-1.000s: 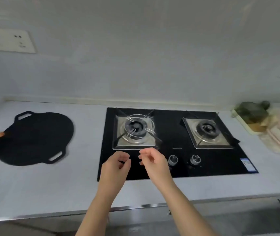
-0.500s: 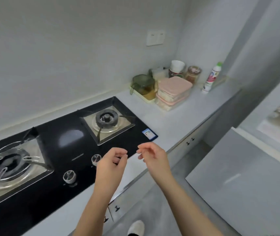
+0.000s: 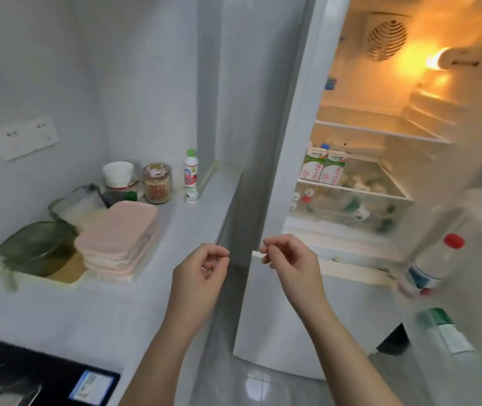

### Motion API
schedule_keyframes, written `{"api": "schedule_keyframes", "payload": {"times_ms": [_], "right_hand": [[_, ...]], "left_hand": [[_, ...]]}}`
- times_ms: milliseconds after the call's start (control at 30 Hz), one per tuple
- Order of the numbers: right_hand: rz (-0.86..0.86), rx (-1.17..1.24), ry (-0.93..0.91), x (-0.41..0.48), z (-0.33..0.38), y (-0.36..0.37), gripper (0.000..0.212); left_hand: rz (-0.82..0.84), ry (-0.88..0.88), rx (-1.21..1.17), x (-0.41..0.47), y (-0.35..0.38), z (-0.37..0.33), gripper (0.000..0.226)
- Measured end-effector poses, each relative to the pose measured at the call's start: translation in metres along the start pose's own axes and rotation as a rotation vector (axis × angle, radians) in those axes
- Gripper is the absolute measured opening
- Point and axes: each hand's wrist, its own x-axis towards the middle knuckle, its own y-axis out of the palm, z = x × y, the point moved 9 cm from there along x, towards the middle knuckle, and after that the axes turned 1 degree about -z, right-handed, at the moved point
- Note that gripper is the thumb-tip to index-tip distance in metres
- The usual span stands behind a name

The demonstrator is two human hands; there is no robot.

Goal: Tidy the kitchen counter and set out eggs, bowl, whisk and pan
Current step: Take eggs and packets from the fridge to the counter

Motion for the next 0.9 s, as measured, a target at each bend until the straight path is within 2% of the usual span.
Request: {"api": "schedule_keyframes", "payload": {"times_ms": [200, 367, 533, 700, 900], "right_hand": [[-0.289, -0.035, -0.067, 0.062, 0.007, -0.128, 0.022], [-0.437, -0.163, -0.179, 0.097, 0.032, -0.211, 0.025], [-0.609, -0.296, -0.255, 0.111, 0.065, -0.268, 0.03], [-0.778, -0.587, -0.163, 0.098, 0.08, -0.316, 0.025], [-1.029, -1.015, 0.093, 0.072, 0.083, -0.363, 0.017]], "left_hand": [[0.208, 0.168, -0.087, 0.068, 0.143, -0.047, 0.019], [0.393, 0.281, -0.12, 0.092, 0.255, -0.088, 0.022], [0.476, 0.484, -0.18, 0.112, 0.319, -0.157, 0.024], [0.649, 0.715, -0.26, 0.107, 0.389, -0.217, 0.012], [1.031, 0.903, -0.3, 0.07, 0.473, -0.264, 0.014]]}}
